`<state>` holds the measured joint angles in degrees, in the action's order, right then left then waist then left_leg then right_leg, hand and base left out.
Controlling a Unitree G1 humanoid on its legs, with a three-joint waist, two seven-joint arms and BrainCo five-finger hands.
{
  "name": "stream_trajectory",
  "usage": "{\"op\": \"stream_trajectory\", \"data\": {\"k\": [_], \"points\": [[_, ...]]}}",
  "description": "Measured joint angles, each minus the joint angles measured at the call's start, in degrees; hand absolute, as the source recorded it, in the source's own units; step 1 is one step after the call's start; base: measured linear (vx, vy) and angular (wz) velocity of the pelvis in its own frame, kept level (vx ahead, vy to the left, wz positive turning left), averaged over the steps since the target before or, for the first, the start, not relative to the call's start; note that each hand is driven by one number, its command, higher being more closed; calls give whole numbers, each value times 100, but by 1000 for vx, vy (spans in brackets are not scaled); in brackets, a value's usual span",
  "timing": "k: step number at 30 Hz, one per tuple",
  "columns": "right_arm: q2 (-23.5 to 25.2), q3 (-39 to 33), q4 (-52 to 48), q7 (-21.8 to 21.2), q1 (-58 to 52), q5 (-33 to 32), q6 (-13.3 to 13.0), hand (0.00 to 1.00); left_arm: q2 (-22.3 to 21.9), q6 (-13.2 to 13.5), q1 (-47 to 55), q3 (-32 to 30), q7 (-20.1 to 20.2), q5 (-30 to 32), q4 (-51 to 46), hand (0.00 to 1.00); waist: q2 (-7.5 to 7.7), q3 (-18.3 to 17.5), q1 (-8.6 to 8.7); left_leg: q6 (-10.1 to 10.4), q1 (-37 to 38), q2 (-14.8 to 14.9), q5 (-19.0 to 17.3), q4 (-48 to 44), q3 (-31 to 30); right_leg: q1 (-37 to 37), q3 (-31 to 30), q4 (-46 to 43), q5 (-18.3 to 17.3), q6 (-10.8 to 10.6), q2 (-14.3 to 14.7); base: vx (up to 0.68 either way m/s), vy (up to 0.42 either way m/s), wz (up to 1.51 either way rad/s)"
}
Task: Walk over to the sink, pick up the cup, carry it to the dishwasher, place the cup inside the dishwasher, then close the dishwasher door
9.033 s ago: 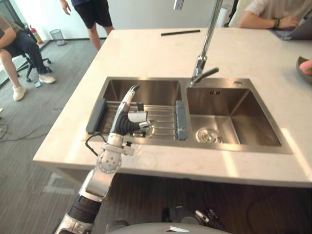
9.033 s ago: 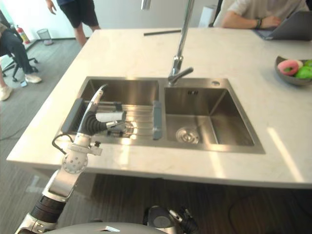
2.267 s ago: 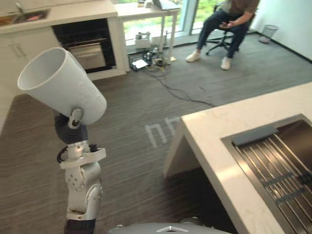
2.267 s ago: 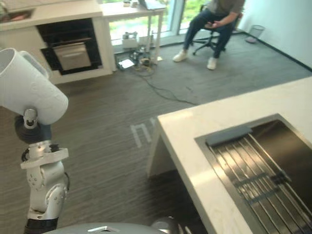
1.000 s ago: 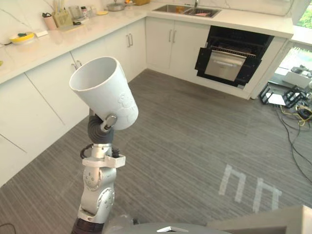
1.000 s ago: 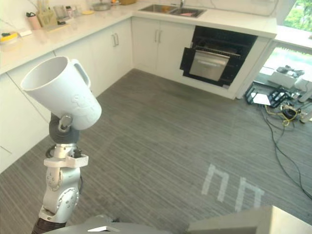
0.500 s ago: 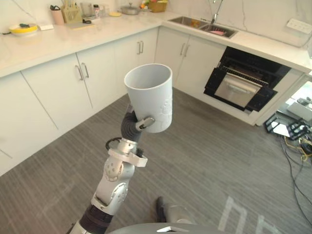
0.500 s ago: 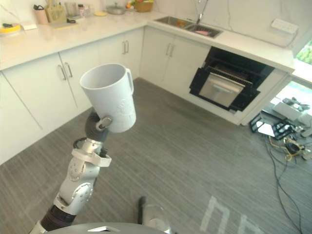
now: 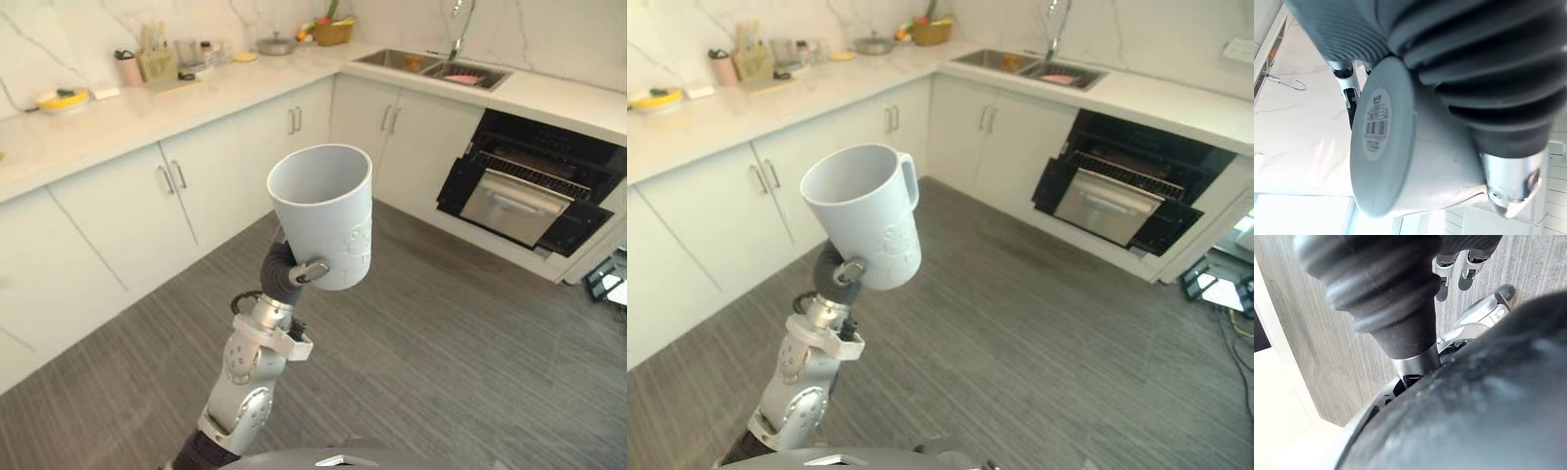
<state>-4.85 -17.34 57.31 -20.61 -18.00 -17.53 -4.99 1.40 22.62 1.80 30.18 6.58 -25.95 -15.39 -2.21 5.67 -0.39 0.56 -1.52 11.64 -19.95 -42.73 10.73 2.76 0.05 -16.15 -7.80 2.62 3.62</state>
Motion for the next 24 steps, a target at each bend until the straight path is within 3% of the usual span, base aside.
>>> {"op": "stream_trajectory", "data": {"k": [1,2,3,6,7,15,17,18,19,20,21,22,24], "points": [[-42,67,0,-6,8,24,30,0,34,25,67,-10,-39,3,1,100,-3,-3,-15,14,-41,-94,-12,523,-45,5,-173,28,23,-38,21,110,125,-86],[-74,98,-4,-11,18,79,30,0,62,36,119,-32,-91,4,3,100,-52,-33,-12,-45,-74,-145,208,1144,-154,12,-307,37,64,-130,82,152,183,-106],[-109,147,-3,-15,31,188,48,0,89,56,192,-99,-145,4,8,100,-72,-111,-31,191,25,-197,194,1529,-302,50,-511,-2,117,-307,154,167,184,-87],[-16,117,3,103,33,224,168,0,97,146,223,-198,-164,-8,9,100,78,-238,44,214,256,-357,230,2069,-88,77,-662,160,253,-540,26,145,158,-32],[84,-140,416,234,58,447,268,0,310,238,229,-92,-281,-82,51,100,407,-410,37,147,651,-742,960,3314,37,-417,-706,1558,1060,-596,-329,0,0,-4],[98,-133,415,235,30,308,269,0,307,238,231,-354,-265,-167,93,100,403,-410,55,173,777,-709,881,3413,267,-389,-537,1553,971,-537,-350,1,0,-13],[105,-116,415,234,5,77,275,0,294,238,256,-562,-260,-297,170,100,391,-409,55,202,794,-637,757,3307,347,-296,-158,1328,867,-518,-382,30,-33,-27],[92,-96,384,220,-20,-133,280,0,269,238,294,-729,-260,-387,237,100,309,-377,66,250,764,-520,570,3048,381,-173,150,896,651,-472,-374,91,-85,-36],[131,-85,250,205,-41,-339,333,0,219,239,465,-961,-260,-454,238,100,217,-287,34,379,773,-327,310,2650,524,31,510,-5,178,-381,-370,135,-80,-39],[182,-85,196,210,-73,-441,366,0,199,239,601,-1081,-261,-502,210,100,317,-267,20,418,697,-229,188,2185,580,53,601,-398,-112,-334,-397,145,-83,-24],[229,-78,216,239,-98,-684,423,0,183,230,758,-1311,-262,-623,248,100,316,-163,70,409,13,65,81,401,536,98,696,-804,-677,-201,-415,112,-80,-4],[196,-66,198,232,-73,-867,473,0,125,211,1013,-1484,-259,-757,302,100,376,-117,48,106,-682,333,402,-956,438,96,684,-984,-849,-193,-434,100,-70,3],[86,-84,200,139,-52,-1186,517,0,113,213,1230,-1559,-229,-853,379,100,282,-43,6,127,-1134,403,204,-1193,352,-117,705,-968,-971,-232,-476,196,45,10]]}}
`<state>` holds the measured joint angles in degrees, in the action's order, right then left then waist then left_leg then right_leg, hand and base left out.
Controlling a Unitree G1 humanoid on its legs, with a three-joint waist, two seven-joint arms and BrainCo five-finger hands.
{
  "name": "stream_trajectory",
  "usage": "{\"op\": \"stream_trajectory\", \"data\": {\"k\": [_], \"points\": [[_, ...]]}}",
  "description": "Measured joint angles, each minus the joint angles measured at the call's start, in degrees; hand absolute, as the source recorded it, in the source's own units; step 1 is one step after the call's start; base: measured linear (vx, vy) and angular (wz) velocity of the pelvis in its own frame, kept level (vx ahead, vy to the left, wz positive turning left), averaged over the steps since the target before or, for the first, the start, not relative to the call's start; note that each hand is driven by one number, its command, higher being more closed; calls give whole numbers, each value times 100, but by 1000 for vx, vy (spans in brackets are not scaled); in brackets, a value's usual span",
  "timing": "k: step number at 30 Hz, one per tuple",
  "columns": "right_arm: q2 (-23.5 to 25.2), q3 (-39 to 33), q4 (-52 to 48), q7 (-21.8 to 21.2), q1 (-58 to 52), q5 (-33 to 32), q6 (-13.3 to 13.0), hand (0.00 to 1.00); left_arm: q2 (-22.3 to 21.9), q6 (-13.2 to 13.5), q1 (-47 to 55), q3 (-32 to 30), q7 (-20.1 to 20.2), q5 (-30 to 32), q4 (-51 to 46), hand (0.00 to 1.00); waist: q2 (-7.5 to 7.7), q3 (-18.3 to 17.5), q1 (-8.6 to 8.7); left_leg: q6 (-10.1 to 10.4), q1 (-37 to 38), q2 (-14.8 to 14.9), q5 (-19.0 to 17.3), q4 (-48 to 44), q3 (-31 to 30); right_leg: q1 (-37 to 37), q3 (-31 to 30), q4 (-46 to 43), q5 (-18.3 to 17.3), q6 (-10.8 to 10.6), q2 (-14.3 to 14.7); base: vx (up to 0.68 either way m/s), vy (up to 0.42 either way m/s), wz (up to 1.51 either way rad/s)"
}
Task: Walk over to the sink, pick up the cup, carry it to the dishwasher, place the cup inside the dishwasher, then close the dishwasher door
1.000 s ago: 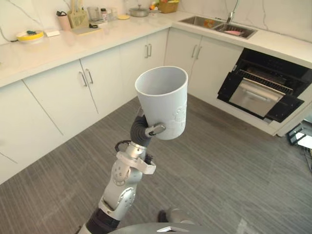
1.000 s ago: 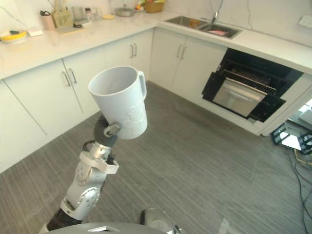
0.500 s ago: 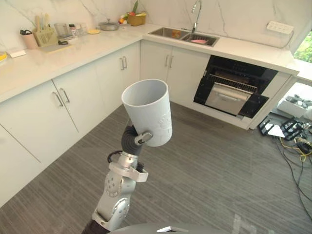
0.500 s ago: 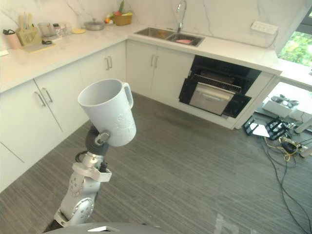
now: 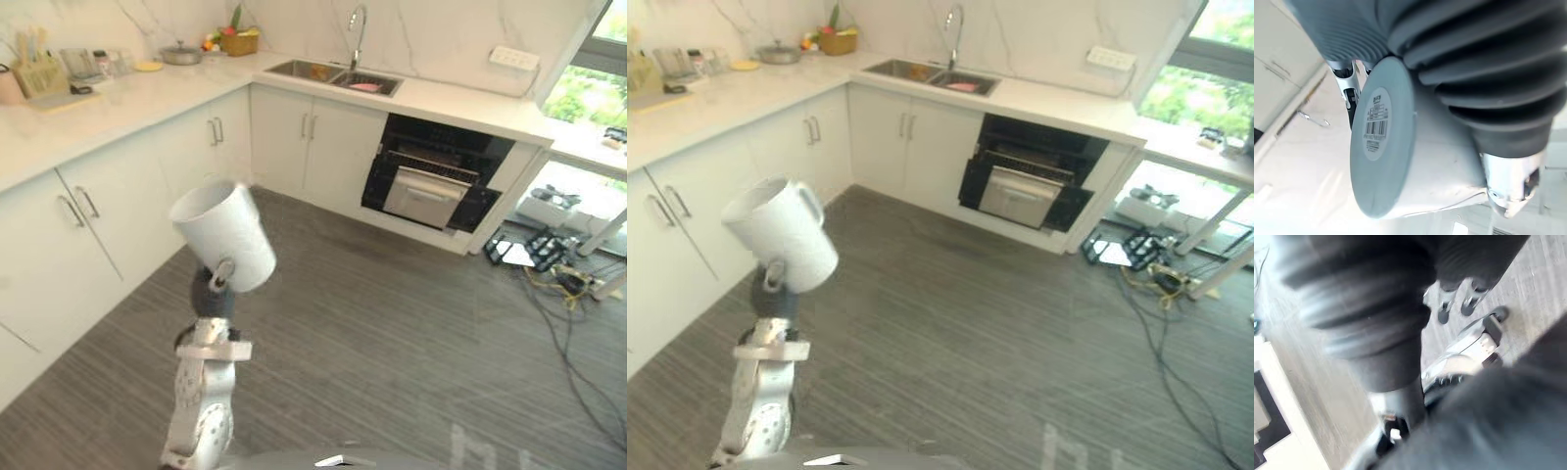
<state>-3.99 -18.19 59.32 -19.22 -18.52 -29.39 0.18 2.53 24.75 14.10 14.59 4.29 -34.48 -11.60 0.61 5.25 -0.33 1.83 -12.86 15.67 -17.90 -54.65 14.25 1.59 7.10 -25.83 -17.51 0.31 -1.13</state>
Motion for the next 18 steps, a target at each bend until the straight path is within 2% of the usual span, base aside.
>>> {"op": "stream_trajectory", "data": {"k": [2,3,4,5,6,8,10,11,12,13,14,15,16,17,18], "points": [[-9,-50,9,-90,15,-174,8,0,13,3,24,-110,117,-38,209,100,-51,103,9,25,-138,-287,-93,1027,-5,-207,31,95,-59,-93,-230,240,148,23],[-50,-72,18,-152,27,-184,14,0,20,3,35,-180,144,-38,266,100,-50,132,27,87,-175,-632,112,1976,-180,-282,10,137,-129,-212,-427,263,215,10],[-93,-109,54,-197,56,-178,34,0,-10,6,53,-283,173,-31,261,100,-84,169,40,172,-193,-955,605,2862,-659,-415,-42,258,-182,-309,-559,352,301,-2],[-114,-128,125,-203,89,-175,42,0,-42,15,90,-368,191,-24,262,100,-87,178,29,221,-153,-1079,915,3075,-837,-502,-108,340,-200,-369,-610,431,337,-21],[-122,-224,280,-253,134,-173,36,0,-89,35,169,-544,192,-18,266,100,-83,181,8,155,15,-1287,1333,3227,-999,-733,-268,601,-213,-481,-681,480,352,-40],[-78,-301,497,-328,206,-171,27,0,-127,73,163,-938,226,-24,279,100,-13,220,6,-181,78,-1467,713,2637,-858,-1092,-525,771,-188,-693,-793,482,275,-38],[-48,-353,501,-323,194,-169,21,0,-105,62,108,-1041,238,-34,361,100,28,250,22,-261,79,-1499,399,2313,-777,-1024,-607,369,-180,-886,-875,336,180,-13],[55,-525,509,-318,188,-171,-23,0,-20,10,86,-991,259,-40,473,100,88,212,56,-388,183,-1576,100,2141,-703,-922,-656,-248,-171,-980,-975,288,158,-4],[85,-562,518,-312,176,-171,-48,0,1,-11,81,-966,281,-41,508,100,115,192,68,-426,264,-1603,34,2165,-670,-882,-649,-440,-144,-1026,-1014,364,139,-12],[171,-696,532,-316,161,-171,-118,0,87,-108,65,-930,363,-46,563,100,113,147,79,-493,560,-1655,-163,2276,-584,-578,-629,-1436,105,-1096,-1106,395,88,-25],[225,-758,525,-327,161,-171,-143,0,110,-176,66,-919,375,-47,562,100,178,150,79,-495,866,-1738,-218,2500,-523,-338,-560,-2086,504,-1079,-1217,509,101,-43],[269,-810,507,-340,123,-174,-218,0,207,-265,66,-821,377,-43,558,100,245,115,99,-511,1320,-1840,-210,2938,-483,-52,-487,-2701,1213,-1027,-1391,534,100,-38],[302,-858,455,-362,96,-175,-306,0,254,-308,55,-683,380,-20,517,100,155,29,137,-580,1609,-1847,-156,3262,-486,188,-480,-3189,1258,-951,-1351,529,71,-27],[339,-912,409,-394,98,-180,-422,0,351,-332,-8,-504,382,-13,477,100,189,48,222,-573,1938,-1846,-92,3655,-528,534,-328,-3650,906,-812,-1208,457,22,-3],[365,-934,370,-397,130,-188,-461,0,381,-355,-76,-408,382,-12,477,100,128,19,275,-544,2107,-1844,-37,3820,-599,685,-154,-3748,711,-749,-1133,490,-40,17]]}}
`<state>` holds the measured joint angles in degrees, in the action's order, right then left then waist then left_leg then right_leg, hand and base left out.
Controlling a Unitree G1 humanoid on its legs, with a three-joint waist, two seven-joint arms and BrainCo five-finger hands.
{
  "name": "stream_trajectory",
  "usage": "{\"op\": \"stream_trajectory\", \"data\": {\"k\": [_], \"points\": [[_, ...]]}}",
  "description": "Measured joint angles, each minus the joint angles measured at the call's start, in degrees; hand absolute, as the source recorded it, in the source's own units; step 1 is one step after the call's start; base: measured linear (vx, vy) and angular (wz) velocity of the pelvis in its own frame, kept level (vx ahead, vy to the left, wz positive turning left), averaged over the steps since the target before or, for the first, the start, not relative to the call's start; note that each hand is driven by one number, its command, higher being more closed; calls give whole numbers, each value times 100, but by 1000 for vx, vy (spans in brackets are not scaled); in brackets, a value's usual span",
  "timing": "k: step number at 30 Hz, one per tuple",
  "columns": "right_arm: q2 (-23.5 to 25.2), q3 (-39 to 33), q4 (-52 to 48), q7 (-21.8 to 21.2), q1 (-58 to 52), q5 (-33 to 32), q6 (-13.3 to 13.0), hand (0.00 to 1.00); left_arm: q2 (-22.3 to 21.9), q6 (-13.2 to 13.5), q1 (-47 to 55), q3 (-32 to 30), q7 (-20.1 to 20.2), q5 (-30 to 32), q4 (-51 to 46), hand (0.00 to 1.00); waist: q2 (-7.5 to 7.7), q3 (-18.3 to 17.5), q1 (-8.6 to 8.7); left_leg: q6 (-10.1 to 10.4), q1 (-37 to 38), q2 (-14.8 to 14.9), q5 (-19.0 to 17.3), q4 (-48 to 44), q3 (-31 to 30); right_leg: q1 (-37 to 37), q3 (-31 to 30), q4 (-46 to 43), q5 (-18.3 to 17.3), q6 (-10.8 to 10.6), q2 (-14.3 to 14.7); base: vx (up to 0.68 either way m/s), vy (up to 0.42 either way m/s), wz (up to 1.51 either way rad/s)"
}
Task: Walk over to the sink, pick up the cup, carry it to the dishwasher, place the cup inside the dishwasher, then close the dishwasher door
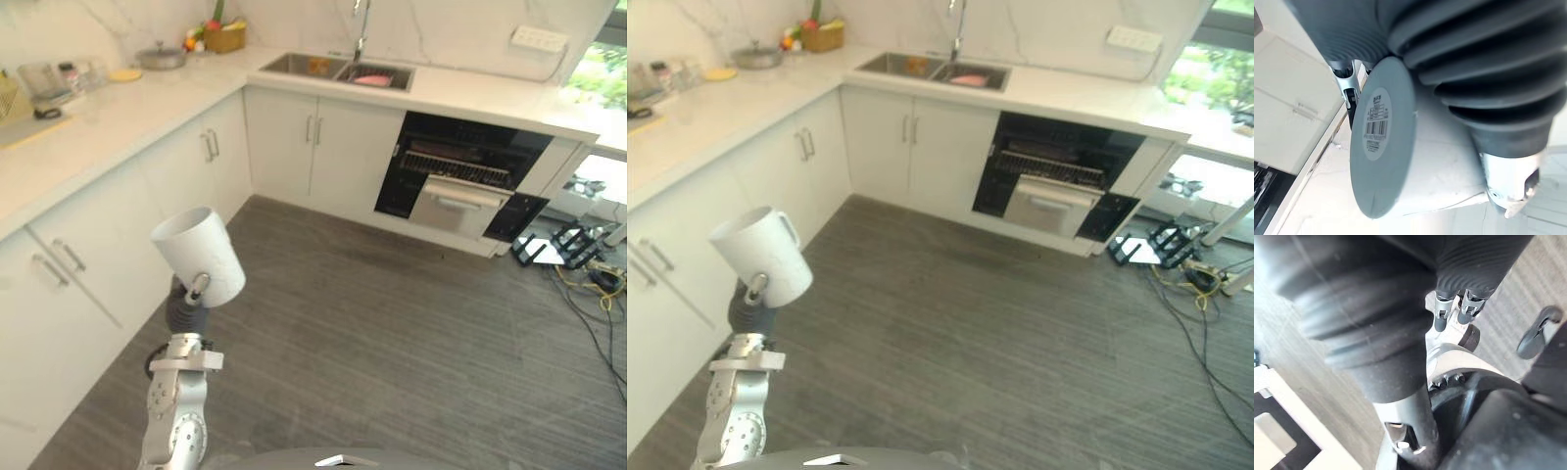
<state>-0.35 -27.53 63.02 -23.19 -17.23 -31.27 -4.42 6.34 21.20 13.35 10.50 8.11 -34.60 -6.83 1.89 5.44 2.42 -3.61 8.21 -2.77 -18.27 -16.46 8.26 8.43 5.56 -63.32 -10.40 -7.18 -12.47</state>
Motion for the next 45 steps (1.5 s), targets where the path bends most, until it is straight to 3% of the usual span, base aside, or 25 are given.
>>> {"op": "stream_trajectory", "data": {"k": [5,6,7,8,10,12,15,16,17,18,19,20,22,24,26,29,31,33,34,36,37,38,40,42,45], "points": [[22,-412,-280,71,87,-367,-304,0,-35,-88,-628,400,20,206,-3,100,-63,226,283,52,1159,291,129,750,-145,1075,1468,1052,-759,669,362,528,-96,19],[30,-404,-424,72,44,-476,-364,0,-65,-88,-729,491,25,232,-18,100,-103,265,328,224,1405,436,29,676,-110,1215,1621,1887,-546,794,420,728,-196,29],[44,-340,-496,70,-87,-549,-409,0,-56,-86,-708,538,22,232,-147,100,-10,241,366,515,1522,498,-154,374,36,1094,1653,3380,264,995,494,858,-218,13],[-50,-194,-574,81,-64,-559,-421,0,-167,-79,-669,546,31,258,-148,100,-172,279,330,717,1611,793,-445,-105,240,856,1780,3805,1174,1575,724,618,-159,-13],[-36,-188,-600,53,247,-559,-475,0,-188,-107,-724,579,-11,281,-203,100,-314,311,208,604,1397,877,-671,-189,472,708,1636,4064,1096,1560,994,369,-120,-44],[16,-180,-673,-10,390,-556,-479,0,-215,-63,-796,622,6,404,-268,100,-248,428,102,588,1306,829,-531,17,616,466,1536,4071,939,1483,1069,281,-188,-32],[39,32,-932,5,338,-564,-420,0,-228,140,-756,690,28,530,-444,100,-306,435,78,494,1413,965,-351,-263,602,384,1473,3453,203,1371,1168,173,-159,-23],[20,80,-1282,17,190,-567,-401,0,-275,142,-757,782,31,574,-613,100,-594,243,132,-208,1520,1200,-813,33,594,533,1787,2967,-219,1253,1142,272,-91,25],[-13,99,-1473,40,128,-579,-395,0,-331,150,-804,793,72,630,-819,100,-741,161,230,-219,1658,1334,-1240,385,648,816,1724,2158,-606,1446,1033,313,-72,33],[3,120,-1485,81,129,-614,-362,0,-339,156,-800,764,102,669,-933,100,-504,179,237,-137,1718,1261,-1157,264,753,774,1545,1885,-843,1340,879,376,-38,18],[-35,156,-1449,153,49,-668,-266,0,-398,225,-696,826,96,673,-1024,100,-513,218,228,54,1338,1429,-1077,-1177,585,592,1383,1829,-1275,1058,979,301,-91,-6],[-48,161,-1486,175,4,-671,-261,0,-438,220,-631,862,91,674,-965,100,-577,207,214,113,909,1618,-851,-2126,379,486,1398,1907,-1338,1058,1087,385,-129,-23],[-144,215,-1504,208,-60,-673,-303,0,-573,197,-430,915,97,684,-823,100,-895,214,79,-19,-261,1997,921,-4553,-124,-135,1141,2502,-1355,1212,1571,424,-101,-58],[-196,289,-1478,203,-52,-672,-429,0,-584,196,-266,933,135,735,-745,100,-873,228,68,33,-1178,1846,657,-5526,-216,-704,854,3046,-1333,1306,1704,469,-58,-79],[-267,330,-1477,187,-25,-728,-555,0,-506,216,-166,929,248,742,-632,100,-731,214,-52,114,-1821,1543,307,-5159,-103,-1252,513,3642,-1233,1333,1699,490,-41,-101],[-463,567,-1592,184,320,-800,-670,0,-377,270,-47,724,410,732,-596,100,-486,218,-245,327,-2274,1051,62,-2681,-22,-1877,-361,4354,-1057,1134,1640,573,58,-139],[-492,672,-1751,130,594,-966,-727,0,-313,346,111,565,413,735,-591,100,-278,208,-337,481,-2318,404,1070,-596,-780,-2152,-1017,4483,-1206,860,1383,597,216,-149],[-384,708,-1832,96,701,-997,-795,0,-199,379,263,511,443,734,-576,100,-29,74,-455,596,-2114,99,1888,-175,-819,-2333,-1349,4506,-1340,627,1091,760,288,-102],[-278,771,-1981,98,656,-994,-838,0,-178,378,234,468,520,728,-556,100,121,86,-373,395,-2159,26,1680,-512,-726,-2364,-1444,4472,-1166,480,935,622,210,-43],[-156,848,-2175,263,708,-992,-823,0,-174,379,171,346,635,719,-545,100,118,156,-363,128,-2549,155,1400,-1743,-603,-2537,-1478,4463,-727,503,1014,461,188,-9],[-77,832,-2421,395,651,-1000,-842,0,-114,395,141,319,714,716,-542,100,54,271,-409,276,-2771,116,1142,-2189,-466,-2698,-1421,4357,-553,535,1082,386,209,-16],[-69,814,-2860,523,371,-1007,-945,0,-84,406,172,383,784,717,-588,100,-2,167,-395,175,-2455,134,1248,-1412,-349,-2775,-1213,3982,-479,406,1096,343,231,-6],[107,802,-3187,756,202,-1217,-1189,0,126,444,194,426,899,711,-595,100,224,-37,-361,-18,-2135,-134,671,-1317,-186,-2399,-1074,2828,-363,370,822,412,211,-10],[211,701,-3657,849,238,-1283,-1572,0,192,423,190,423,959,724,-605,100,301,-38,-361,-93,-1641,-277,575,-810,82,-1465,-584,1222,347,139,313,427,201,-67],[205,758,-4709,844,321,-1200,-1969,0,169,372,177,495,738,935,-614,100,-52,112,-197,-129,-748,-78,682,67,480,-579,489,690,-332,260,20,325,219,-82]]}}
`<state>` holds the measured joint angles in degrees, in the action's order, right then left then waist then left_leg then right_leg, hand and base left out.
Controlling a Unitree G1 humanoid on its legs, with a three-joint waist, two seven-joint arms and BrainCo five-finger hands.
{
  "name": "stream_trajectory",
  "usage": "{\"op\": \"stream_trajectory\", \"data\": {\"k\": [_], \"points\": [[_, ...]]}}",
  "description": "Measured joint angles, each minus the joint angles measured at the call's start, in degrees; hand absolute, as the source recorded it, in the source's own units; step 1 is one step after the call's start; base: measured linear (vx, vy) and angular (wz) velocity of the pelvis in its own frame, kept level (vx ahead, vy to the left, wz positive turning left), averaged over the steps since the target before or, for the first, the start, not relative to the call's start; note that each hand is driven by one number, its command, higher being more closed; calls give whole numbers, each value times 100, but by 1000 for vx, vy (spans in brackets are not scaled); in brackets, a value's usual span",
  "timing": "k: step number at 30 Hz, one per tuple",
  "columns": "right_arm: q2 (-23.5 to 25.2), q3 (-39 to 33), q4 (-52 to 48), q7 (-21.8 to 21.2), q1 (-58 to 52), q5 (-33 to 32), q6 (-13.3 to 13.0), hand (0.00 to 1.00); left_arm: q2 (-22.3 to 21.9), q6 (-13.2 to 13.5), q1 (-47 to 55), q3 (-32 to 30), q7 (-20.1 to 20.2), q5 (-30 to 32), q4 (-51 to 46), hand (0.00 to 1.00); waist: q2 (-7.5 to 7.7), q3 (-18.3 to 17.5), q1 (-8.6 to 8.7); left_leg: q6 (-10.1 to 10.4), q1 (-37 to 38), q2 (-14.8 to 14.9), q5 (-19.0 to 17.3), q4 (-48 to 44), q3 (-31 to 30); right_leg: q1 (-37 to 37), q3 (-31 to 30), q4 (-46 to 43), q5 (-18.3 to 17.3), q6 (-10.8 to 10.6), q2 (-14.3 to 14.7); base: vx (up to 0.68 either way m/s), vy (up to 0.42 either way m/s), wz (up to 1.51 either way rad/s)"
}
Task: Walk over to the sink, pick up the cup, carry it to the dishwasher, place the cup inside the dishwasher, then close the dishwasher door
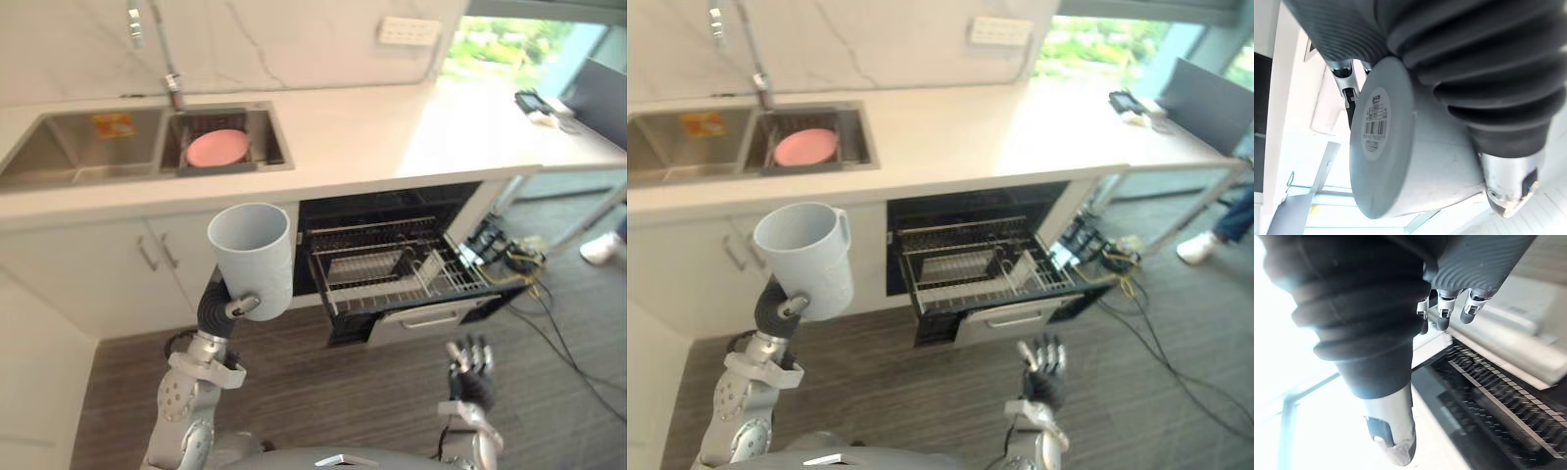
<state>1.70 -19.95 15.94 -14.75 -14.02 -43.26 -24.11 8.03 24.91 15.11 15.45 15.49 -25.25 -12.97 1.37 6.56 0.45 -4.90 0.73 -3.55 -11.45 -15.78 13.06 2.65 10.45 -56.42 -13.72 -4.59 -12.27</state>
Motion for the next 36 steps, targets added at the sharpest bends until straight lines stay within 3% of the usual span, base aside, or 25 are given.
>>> {"op": "stream_trajectory", "data": {"k": [1,2,5,6,7,9,13,14,15,16,17,19,20,21,22,23,24,25,28,32,36], "points": [[13,127,-357,48,-1,82,-79,0,11,-16,-12,38,-146,85,-2,100,-94,5,52,12,275,78,7,230,145,200,262,358,-134,-113,83,306,182,-83],[34,192,-509,53,-10,94,-91,0,20,-19,-40,52,-187,93,-1,100,-91,2,80,14,375,87,5,301,174,265,379,570,-156,-121,105,343,97,-69],[105,366,-934,56,23,270,-225,0,44,-20,-123,-18,-321,145,1,100,17,11,111,151,761,118,-87,435,419,577,1120,1402,-261,172,7,292,-15,-57],[103,444,-1049,49,25,318,-226,0,46,-18,-80,-112,-397,185,-9,100,61,13,78,235,899,101,-201,333,496,553,1507,2017,142,456,-33,275,-56,-71],[8,546,-1095,33,78,320,-241,0,14,-19,-40,-190,-466,185,-8,100,17,5,53,247,992,140,-400,170,493,400,1694,2303,147,621,67,277,-51,-80],[-137,696,-1111,37,175,356,-243,0,-8,-15,-51,-188,-604,195,-14,100,-176,-67,-40,319,965,328,-535,-10,416,199,1500,2852,135,614,399,223,-65,-84],[-243,877,-1327,115,258,548,-226,0,-14,-48,-223,-175,-809,417,21,100,-258,10,4,315,548,515,-554,-1066,413,-135,1349,3640,169,503,672,143,-18,-38],[-268,874,-1359,130,269,550,-223,0,-16,-50,-228,-172,-836,427,21,100,-272,19,10,363,460,555,-524,-1354,415,-204,1335,3688,172,493,677,108,30,-10],[-353,878,-1471,167,268,564,-191,0,-19,-53,-224,-170,-885,449,21,100,-294,40,5,562,288,624,-370,-1966,410,-371,1271,3810,194,465,662,111,65,-16],[-401,885,-1540,173,275,598,-193,0,-23,-53,-215,-178,-892,464,24,100,-281,66,-14,553,130,653,-260,-2299,388,-461,1213,3889,223,431,621,128,104,-37],[-473,907,-1587,168,318,660,-193,0,-22,-48,-161,-176,-889,469,22,100,-262,64,-106,537,-73,668,-426,-2494,366,-521,1070,3984,272,369,538,102,112,-45],[-571,838,-1586,130,442,642,-133,0,-30,-40,-133,-159,-881,470,24,100,-291,50,-132,591,-309,802,-702,-2225,186,-517,953,4023,329,272,383,80,117,-39],[-619,840,-1580,91,448,639,-35,0,-41,6,-126,-157,-875,485,28,100,-296,48,-127,635,-389,992,-695,-1544,69,-519,873,4092,399,153,246,84,168,-21],[-651,848,-1581,76,433,639,-10,0,-48,12,-125,-152,-875,498,29,100,-296,48,-120,652,-390,1070,-619,-1210,45,-526,842,4126,433,94,203,103,257,-19],[-692,855,-1609,-17,384,546,68,0,-104,30,-126,-129,-880,540,29,100,-366,9,-73,652,-368,1201,-6,-424,-85,-528,797,4173,486,-52,164,99,275,-9],[-739,848,-1652,-48,358,503,88,0,-172,46,-130,-107,-888,564,29,100,-475,-25,-50,898,-381,1300,435,-98,-241,-517,769,4204,499,-149,201,99,290,-21],[-723,858,-1668,-123,350,432,161,0,-251,70,-131,-58,-916,589,95,100,-458,-61,-44,963,-247,1074,451,122,-337,-507,599,4315,583,-255,93,89,298,-6],[-684,922,-1765,-196,323,428,195,0,-219,70,-200,-30,-977,651,112,100,-347,-60,16,842,-250,890,548,355,-336,-529,576,4580,723,-230,-30,47,239,-4],[-680,1093,-1847,-367,535,425,374,0,-86,69,-345,23,-1399,923,113,100,-165,26,-18,713,-123,658,717,715,-155,-602,476,5044,1091,-319,-167,-18,237,-12],[-684,1362,-2230,-427,636,419,514,0,-46,85,-514,107,-2177,1568,115,100,-185,23,29,698,67,561,814,974,-49,-682,430,5200,1221,-458,-225,-38,49,-15],[-668,1911,-2621,-454,645,221,702,0,-32,122,-983,427,-3195,2770,123,100,-188,20,104,730,313,545,1138,1562,-18,-700,432,5362,1323,-455,-156,-36,-16,-5]]}}
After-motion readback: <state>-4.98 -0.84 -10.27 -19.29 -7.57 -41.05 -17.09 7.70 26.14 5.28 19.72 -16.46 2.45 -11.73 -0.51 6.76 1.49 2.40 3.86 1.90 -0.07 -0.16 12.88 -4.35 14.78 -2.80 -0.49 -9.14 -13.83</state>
